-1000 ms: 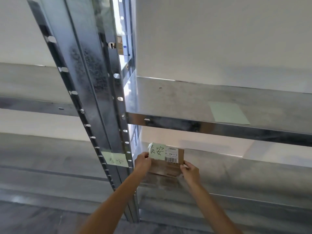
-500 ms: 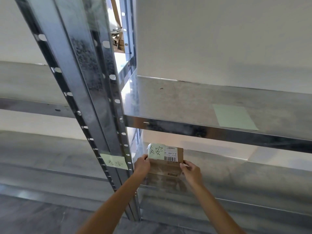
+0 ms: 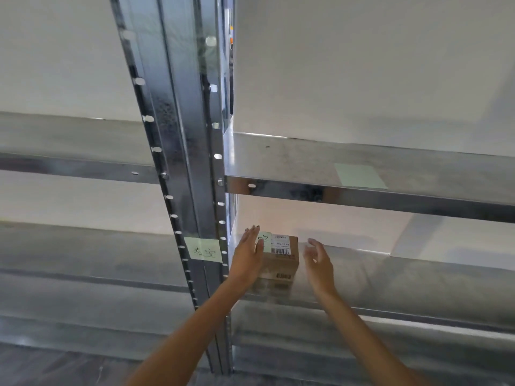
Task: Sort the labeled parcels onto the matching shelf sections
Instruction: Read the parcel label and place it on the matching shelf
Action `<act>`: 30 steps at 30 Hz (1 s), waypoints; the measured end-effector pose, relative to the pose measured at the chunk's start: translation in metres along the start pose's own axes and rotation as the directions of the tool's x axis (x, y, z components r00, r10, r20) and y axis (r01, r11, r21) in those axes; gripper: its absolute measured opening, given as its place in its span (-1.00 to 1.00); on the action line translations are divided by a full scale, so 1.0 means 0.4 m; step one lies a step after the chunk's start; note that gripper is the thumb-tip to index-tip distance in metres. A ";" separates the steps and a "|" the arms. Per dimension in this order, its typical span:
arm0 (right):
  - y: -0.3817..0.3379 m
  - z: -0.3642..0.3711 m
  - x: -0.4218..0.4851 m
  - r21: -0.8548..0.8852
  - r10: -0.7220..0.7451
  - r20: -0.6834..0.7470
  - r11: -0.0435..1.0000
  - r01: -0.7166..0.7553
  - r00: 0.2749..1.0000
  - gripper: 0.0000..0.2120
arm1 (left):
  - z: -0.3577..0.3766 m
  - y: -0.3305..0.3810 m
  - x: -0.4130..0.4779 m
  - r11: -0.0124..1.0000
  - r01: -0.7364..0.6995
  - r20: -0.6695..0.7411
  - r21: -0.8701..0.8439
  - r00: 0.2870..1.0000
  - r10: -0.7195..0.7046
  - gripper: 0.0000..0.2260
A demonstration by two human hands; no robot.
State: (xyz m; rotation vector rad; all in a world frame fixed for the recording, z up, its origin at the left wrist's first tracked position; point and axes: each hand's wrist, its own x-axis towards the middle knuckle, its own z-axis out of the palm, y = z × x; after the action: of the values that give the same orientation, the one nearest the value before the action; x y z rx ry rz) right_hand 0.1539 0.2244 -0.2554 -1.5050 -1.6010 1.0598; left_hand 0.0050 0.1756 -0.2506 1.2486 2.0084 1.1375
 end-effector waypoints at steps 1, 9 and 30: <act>-0.013 -0.003 -0.026 -0.002 -0.029 0.012 1.000 0.029 1.000 -0.61 | -0.008 0.006 -0.022 1.000 -0.026 0.014 -0.013 1.000 0.026 -0.58; -0.091 -0.060 -0.235 0.025 -0.159 0.028 0.987 0.158 0.987 -0.62 | -0.095 0.062 -0.188 0.981 -0.178 0.007 -0.079 0.984 0.179 -0.59; 0.000 -0.546 -0.522 0.033 -0.131 -0.378 0.987 0.155 0.916 -0.70 | 0.098 0.420 -0.432 0.822 -0.551 0.109 -0.148 0.816 0.567 -0.66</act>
State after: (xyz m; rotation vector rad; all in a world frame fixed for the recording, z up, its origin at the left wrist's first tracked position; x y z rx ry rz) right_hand 0.3689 0.0397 -0.1514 -1.4225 -1.3701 0.6831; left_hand 0.1904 0.0741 -0.1282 1.8784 1.4726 1.3414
